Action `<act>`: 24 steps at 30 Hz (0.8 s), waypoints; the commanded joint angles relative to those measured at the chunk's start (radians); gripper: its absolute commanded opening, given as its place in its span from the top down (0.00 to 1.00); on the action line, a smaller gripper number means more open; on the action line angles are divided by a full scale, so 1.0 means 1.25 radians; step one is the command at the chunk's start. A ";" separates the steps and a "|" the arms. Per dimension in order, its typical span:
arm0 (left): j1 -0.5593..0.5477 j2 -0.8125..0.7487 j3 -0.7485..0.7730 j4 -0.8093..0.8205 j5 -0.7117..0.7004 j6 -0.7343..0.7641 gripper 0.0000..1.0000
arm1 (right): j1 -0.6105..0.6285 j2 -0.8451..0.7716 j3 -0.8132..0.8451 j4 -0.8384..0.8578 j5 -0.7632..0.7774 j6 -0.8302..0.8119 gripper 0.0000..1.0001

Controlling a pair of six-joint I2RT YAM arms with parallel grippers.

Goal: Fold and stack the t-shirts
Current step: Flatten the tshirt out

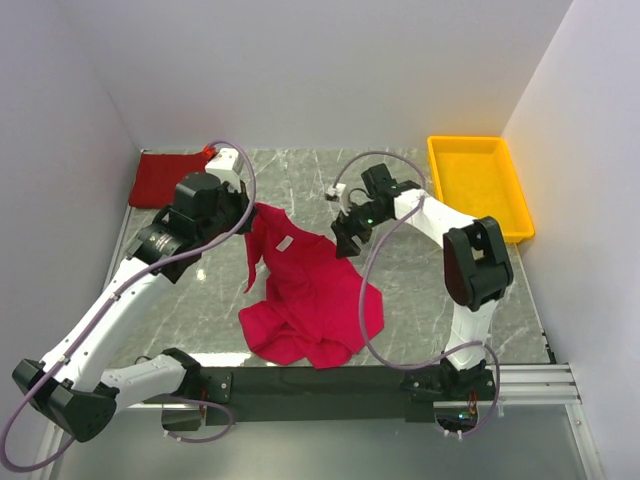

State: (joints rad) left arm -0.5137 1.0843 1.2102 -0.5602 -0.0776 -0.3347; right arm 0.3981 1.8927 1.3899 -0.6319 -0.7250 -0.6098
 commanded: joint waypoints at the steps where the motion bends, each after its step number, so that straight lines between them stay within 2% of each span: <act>1: 0.004 -0.023 0.028 0.014 -0.014 0.004 0.99 | 0.015 0.050 0.075 -0.060 0.001 -0.017 0.16; 5: 0.006 -0.029 0.031 0.017 -0.013 -0.001 0.99 | 0.026 0.076 0.092 -0.077 0.008 -0.009 0.18; 9: 0.008 -0.027 0.039 0.015 -0.014 0.003 0.99 | 0.037 0.104 0.127 -0.101 -0.015 0.006 0.25; 11: 0.008 -0.026 0.043 0.015 -0.016 0.004 0.99 | 0.040 0.122 0.157 -0.121 -0.025 0.003 0.39; 12: 0.010 -0.026 0.043 0.013 -0.021 0.005 0.99 | 0.040 0.123 0.161 -0.130 -0.031 0.006 0.50; 14: 0.013 -0.029 0.037 0.014 -0.023 0.006 0.99 | 0.041 0.107 0.156 -0.119 -0.026 0.009 0.65; 15: 0.015 -0.032 0.034 0.015 -0.026 0.004 0.99 | 0.039 0.095 0.147 -0.107 -0.014 0.013 0.82; 18: 0.016 -0.043 0.030 0.015 -0.041 -0.001 0.99 | 0.023 0.030 0.098 -0.058 0.013 0.036 1.00; 24: 0.019 -0.064 0.032 0.027 -0.073 -0.008 0.99 | -0.072 -0.089 0.135 -0.055 0.019 0.095 1.00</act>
State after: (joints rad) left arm -0.4976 1.0431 1.2121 -0.5663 -0.1295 -0.3363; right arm 0.3851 1.9121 1.5036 -0.7292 -0.7063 -0.5350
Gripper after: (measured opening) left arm 0.032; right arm 0.020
